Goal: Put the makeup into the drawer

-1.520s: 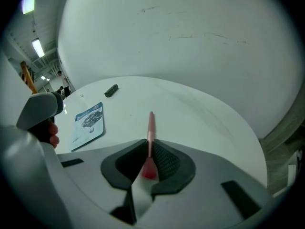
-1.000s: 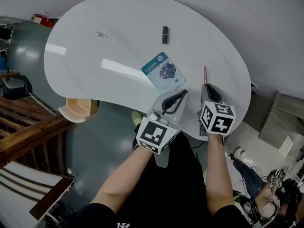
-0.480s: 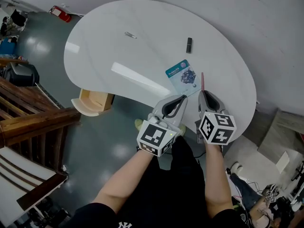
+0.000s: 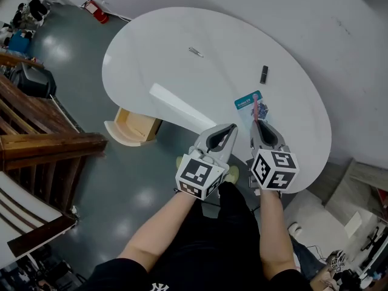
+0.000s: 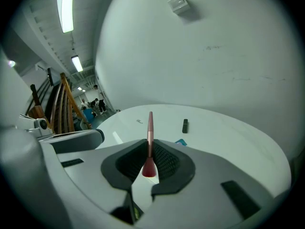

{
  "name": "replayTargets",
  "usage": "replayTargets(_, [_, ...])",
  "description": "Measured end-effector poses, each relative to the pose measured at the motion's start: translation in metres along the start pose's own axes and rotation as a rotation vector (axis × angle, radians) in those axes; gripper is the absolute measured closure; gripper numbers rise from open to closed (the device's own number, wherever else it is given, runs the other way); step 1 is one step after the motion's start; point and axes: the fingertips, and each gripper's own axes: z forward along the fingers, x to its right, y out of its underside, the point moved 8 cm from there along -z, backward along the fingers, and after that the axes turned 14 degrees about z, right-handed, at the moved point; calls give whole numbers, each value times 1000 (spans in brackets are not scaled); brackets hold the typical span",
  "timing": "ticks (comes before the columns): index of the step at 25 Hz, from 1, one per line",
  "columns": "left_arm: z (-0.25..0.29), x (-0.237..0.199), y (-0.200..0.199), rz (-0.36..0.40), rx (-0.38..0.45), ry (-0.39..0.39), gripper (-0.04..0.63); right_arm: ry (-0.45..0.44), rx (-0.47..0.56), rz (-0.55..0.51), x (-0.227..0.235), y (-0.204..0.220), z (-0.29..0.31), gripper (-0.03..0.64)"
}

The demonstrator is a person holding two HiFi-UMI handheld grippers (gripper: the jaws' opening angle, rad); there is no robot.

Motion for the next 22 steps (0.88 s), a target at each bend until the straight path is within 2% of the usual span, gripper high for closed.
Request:
replayTargets(11, [-46,-53,-4,-23,28,-118,586,-100,-11,-79,-74,-6,27,563])
replayTargets(22, [-95,-106,12,-49,35,-238,586,-209,-55,-144,-147,11,62,563])
